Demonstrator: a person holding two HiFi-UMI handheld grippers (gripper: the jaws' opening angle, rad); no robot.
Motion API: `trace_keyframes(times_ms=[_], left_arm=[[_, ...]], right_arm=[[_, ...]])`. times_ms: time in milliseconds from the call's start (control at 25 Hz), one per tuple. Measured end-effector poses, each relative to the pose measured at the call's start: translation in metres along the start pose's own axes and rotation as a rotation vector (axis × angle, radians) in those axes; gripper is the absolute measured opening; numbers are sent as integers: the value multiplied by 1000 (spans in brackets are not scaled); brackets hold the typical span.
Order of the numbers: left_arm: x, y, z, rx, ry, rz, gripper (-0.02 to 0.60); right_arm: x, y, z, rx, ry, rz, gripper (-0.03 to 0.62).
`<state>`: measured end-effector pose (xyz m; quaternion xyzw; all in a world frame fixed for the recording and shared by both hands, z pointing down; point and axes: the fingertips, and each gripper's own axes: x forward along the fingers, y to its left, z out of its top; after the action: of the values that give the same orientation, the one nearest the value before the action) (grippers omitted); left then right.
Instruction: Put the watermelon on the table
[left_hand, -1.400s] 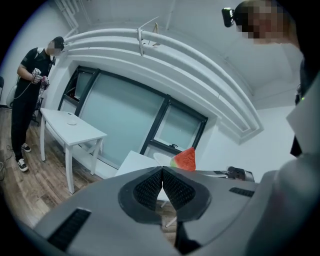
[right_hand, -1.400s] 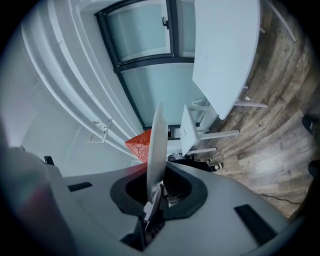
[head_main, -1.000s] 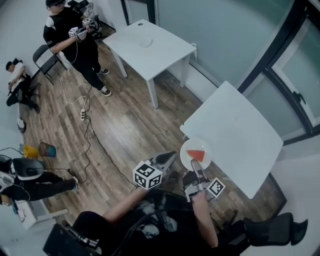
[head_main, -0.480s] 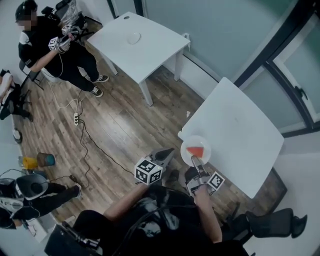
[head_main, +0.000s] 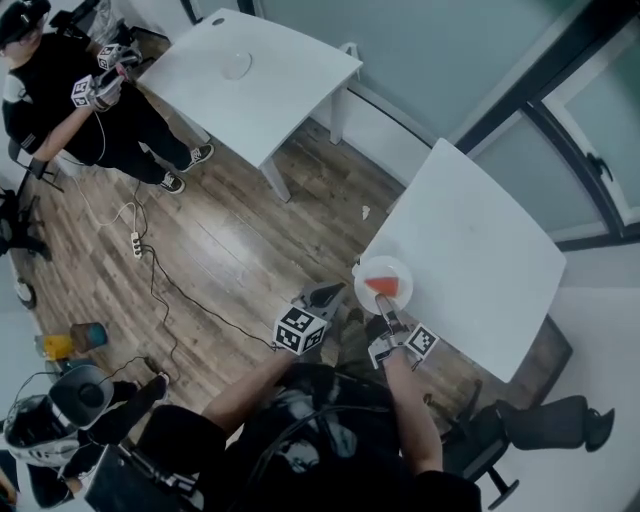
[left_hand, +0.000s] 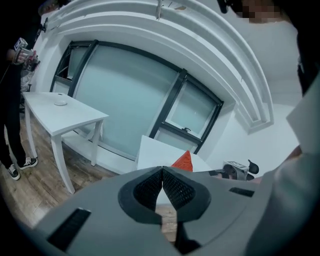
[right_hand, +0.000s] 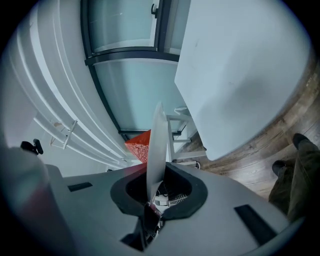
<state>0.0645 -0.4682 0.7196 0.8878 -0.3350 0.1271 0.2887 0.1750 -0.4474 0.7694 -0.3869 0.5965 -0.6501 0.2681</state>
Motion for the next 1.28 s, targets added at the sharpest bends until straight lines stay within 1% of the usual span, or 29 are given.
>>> trace_keyframes(times_ms=[120, 280, 440, 600, 720, 800, 920, 1000, 1120, 1200, 1280], left_arm=[[11, 11, -9, -24, 31, 24, 6], [9, 15, -12, -54, 30, 54, 6], [-2, 22, -20, -78, 36, 94, 6], [-10, 36, -23, -109, 20, 140, 6], [-11, 42, -20, -128, 4, 156, 6], [-10, 42, -18, -134, -2, 153, 6], [-5, 37, -15, -141, -6, 126, 6], [-1, 33, -13, -146, -11, 108, 6], [7, 27, -8, -143, -13, 86, 6], [11, 23, -4, -143, -14, 73, 6], [13, 21, 0, -148, -18, 63, 6]], right_arm=[[11, -29, 11, 3, 4, -54, 37], [27, -67, 25, 21, -3, -147, 37], [44, -87, 35, 40, -12, -180, 37], [60, -104, 44, 120, -42, -208, 37], [63, -113, 45, 132, -50, -260, 35], [61, -119, 44, 148, -50, -328, 37], [57, -128, 40, 186, -50, -416, 38], [53, -134, 38, 188, -35, -487, 51], [51, -136, 38, 157, 18, -579, 104], [50, -133, 40, 109, 50, -639, 148], [46, -132, 44, 52, 75, -694, 165]])
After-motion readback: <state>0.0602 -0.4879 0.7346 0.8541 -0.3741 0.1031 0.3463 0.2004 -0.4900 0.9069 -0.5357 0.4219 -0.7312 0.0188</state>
